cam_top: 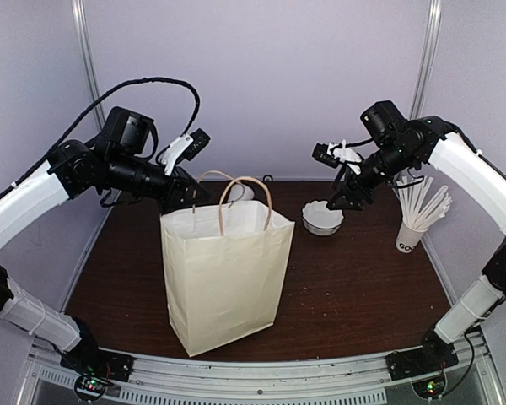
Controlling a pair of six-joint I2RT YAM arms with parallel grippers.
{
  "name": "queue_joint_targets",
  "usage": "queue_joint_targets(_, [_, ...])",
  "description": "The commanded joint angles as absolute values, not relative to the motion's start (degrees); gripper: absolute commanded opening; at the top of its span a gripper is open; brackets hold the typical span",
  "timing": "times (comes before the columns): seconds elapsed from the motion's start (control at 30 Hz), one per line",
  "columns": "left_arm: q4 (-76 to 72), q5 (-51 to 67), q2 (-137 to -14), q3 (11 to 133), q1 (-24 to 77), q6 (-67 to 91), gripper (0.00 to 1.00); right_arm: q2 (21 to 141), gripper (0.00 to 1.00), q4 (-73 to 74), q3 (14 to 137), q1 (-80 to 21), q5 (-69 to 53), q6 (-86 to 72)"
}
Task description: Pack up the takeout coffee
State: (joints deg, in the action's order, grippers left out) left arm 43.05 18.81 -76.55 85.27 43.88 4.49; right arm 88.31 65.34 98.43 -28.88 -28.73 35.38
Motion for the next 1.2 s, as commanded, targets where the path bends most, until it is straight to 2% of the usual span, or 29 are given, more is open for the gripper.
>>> queue_joint_targets(0.0, [47.02,19.11,-73.8,81.5,41.5,5.71,0.0,89.25,0.62,63.43,97.74,-28.87,-30.25,34.05])
queue_joint_targets(0.43, [50.49,3.4,-64.23,73.93,38.16,5.55,0.0,98.22,0.61,61.43,104.72,-32.1,-29.3,29.97])
queue_joint_targets(0.7, [53.85,-2.79,-63.96,72.34,31.02,6.11,0.0,105.38,0.61,60.91,113.02,-34.2,-28.14,25.53])
queue_joint_targets(0.83, [54.31,-5.17,-64.34,72.93,30.46,5.74,0.08,104.75,0.61,60.84,112.38,-34.14,-28.25,25.57])
queue_joint_targets(0.9, [54.9,-7.85,-64.55,74.04,30.14,5.74,0.07,103.69,0.62,60.35,111.25,-34.19,-27.64,25.65])
queue_joint_targets(1.0, [54.47,-7.55,-64.07,75.11,29.47,4.96,0.0,102.24,0.62,59.49,109.35,-34.19,-26.69,25.96])
queue_joint_targets(1.17, [54.55,-9.34,-63.6,77.23,29.1,5.23,0.0,100.91,0.62,58.79,107.33,-34.18,-25.42,26.41])
